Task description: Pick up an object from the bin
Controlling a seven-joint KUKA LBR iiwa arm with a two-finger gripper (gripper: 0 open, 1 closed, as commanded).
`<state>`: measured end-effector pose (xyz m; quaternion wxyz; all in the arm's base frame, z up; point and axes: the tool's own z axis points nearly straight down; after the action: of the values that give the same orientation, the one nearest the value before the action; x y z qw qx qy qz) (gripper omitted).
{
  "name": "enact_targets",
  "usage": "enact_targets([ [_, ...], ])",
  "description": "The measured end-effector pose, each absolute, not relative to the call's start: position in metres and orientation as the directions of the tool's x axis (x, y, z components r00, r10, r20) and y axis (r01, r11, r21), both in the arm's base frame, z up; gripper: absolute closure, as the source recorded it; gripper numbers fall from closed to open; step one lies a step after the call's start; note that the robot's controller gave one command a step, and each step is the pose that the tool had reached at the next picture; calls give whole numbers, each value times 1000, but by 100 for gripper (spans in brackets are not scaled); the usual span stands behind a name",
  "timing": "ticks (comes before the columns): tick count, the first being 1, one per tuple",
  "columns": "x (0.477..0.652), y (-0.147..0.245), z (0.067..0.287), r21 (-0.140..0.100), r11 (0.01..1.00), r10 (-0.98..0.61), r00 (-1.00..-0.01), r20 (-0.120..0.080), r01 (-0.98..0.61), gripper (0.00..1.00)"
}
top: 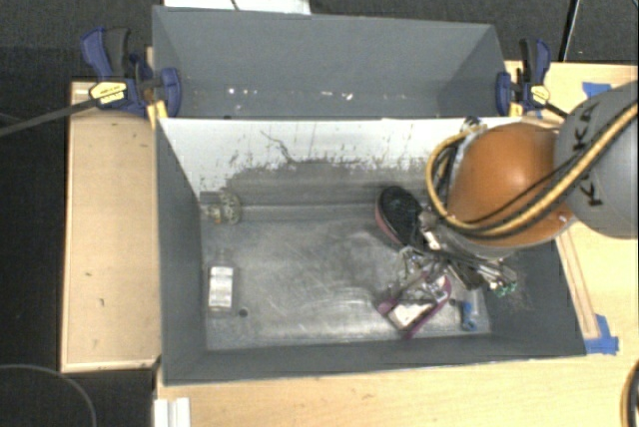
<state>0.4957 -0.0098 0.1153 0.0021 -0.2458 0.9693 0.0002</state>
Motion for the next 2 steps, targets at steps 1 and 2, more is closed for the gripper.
enact_targets([
  [1,495,-10,114,1,880,-476,-880,-1,-476,0],
  [2,496,-10,115,0,881,-473,-881,-3,-473,100],
])
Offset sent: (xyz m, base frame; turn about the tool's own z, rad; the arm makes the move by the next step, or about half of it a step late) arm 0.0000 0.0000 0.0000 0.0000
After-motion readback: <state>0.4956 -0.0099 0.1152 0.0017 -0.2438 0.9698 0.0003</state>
